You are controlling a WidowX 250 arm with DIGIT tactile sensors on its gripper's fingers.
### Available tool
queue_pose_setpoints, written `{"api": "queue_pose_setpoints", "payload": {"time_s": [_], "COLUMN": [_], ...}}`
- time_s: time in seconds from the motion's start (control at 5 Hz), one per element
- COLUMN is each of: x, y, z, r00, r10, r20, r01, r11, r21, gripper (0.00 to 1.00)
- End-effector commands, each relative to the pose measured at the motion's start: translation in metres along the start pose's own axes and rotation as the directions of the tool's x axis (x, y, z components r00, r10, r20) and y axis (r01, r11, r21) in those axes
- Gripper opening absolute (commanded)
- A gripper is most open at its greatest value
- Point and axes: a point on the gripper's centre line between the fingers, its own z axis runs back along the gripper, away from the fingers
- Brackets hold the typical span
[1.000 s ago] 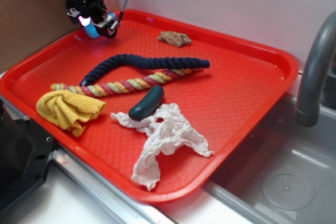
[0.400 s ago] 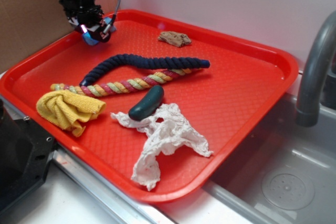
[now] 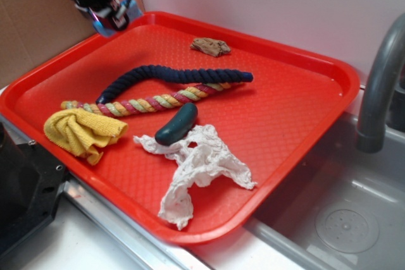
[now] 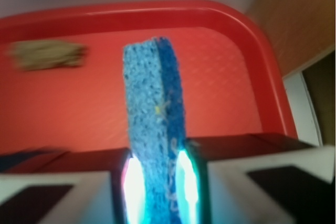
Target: Grab the blue sponge.
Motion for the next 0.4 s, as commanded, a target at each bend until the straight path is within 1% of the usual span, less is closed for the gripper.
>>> {"api": "queue_pose_setpoints", "payload": {"time_s": [0.0, 0.2], "x": [-0.029, -0.033], "y": [0.004, 0.003], "z": [0.070, 0.081], "r00": [0.987, 0.994], "r10": [0.151, 0.104], "r20": [0.049, 0.015], "r01": [-0.140, -0.098], "r11": [0.975, 0.970], "r21": [-0.172, -0.222], "gripper": [0.00, 0.00]}}
